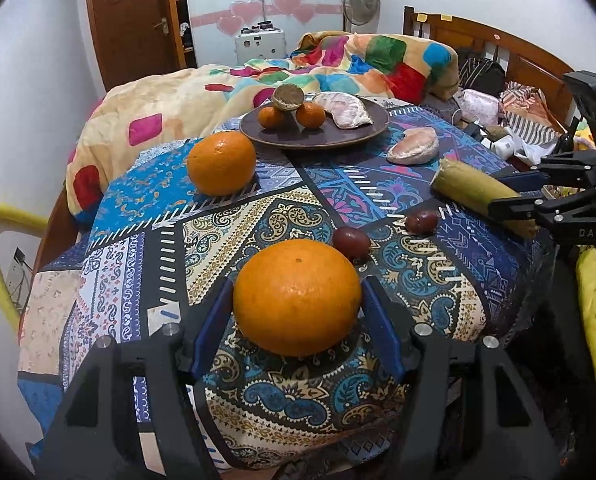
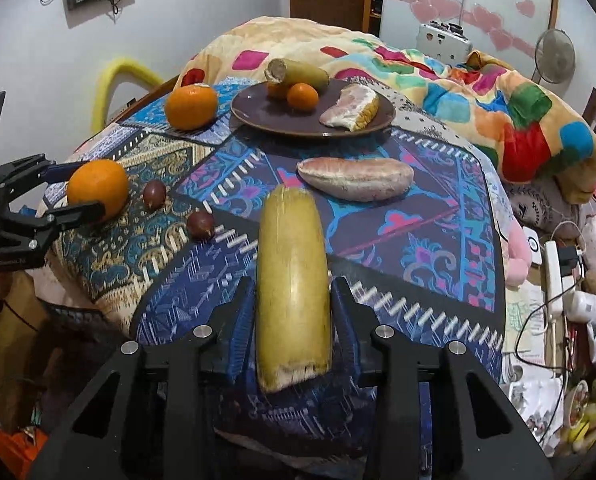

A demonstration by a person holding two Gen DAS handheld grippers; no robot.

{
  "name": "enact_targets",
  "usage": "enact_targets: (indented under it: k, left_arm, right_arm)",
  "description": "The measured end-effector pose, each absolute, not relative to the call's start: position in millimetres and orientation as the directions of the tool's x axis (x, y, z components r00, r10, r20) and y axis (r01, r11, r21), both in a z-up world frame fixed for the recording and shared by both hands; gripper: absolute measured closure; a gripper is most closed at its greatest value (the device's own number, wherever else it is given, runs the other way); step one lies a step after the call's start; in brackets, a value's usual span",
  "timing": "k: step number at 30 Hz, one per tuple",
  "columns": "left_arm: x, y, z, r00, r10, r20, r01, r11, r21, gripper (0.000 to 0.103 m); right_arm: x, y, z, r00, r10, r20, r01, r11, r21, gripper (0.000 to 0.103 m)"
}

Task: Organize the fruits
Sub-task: 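Lift the orange with the left tool while the right tool raises the corn cob upright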

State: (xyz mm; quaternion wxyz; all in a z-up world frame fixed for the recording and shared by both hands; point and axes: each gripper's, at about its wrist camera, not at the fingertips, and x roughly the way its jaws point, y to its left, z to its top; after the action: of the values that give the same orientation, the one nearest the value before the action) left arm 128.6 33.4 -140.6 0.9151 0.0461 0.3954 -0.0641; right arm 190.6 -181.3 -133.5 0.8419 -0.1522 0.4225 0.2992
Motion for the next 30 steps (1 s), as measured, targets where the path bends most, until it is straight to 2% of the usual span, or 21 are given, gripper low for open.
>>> enact_targets:
  k: [12,19,30]
  left_arm:
    - [148,39,-147,0.665,-0.120,-0.737,0.143,0.989,-0.031,0.037]
    - [149,37,-147,0.685,-0.111,-0.720,0.138,0.990,-0.021,0.039]
    - [166,36,-127,0.723,-0.107,-0.682,0.125,0.992,-0.023,0.039]
  right_arm:
    - [208,-165,-140,0.474,0.399,-0.785,-0.637,0.771,0.007,0.067]
    - [208,-168,-139,0.494,0.421,-0.761,-0.610,0.791,0.041,0.067]
    - [211,-159,-114,0.579,0.464,-0.670,-0.598,0.801,0.039,0.067]
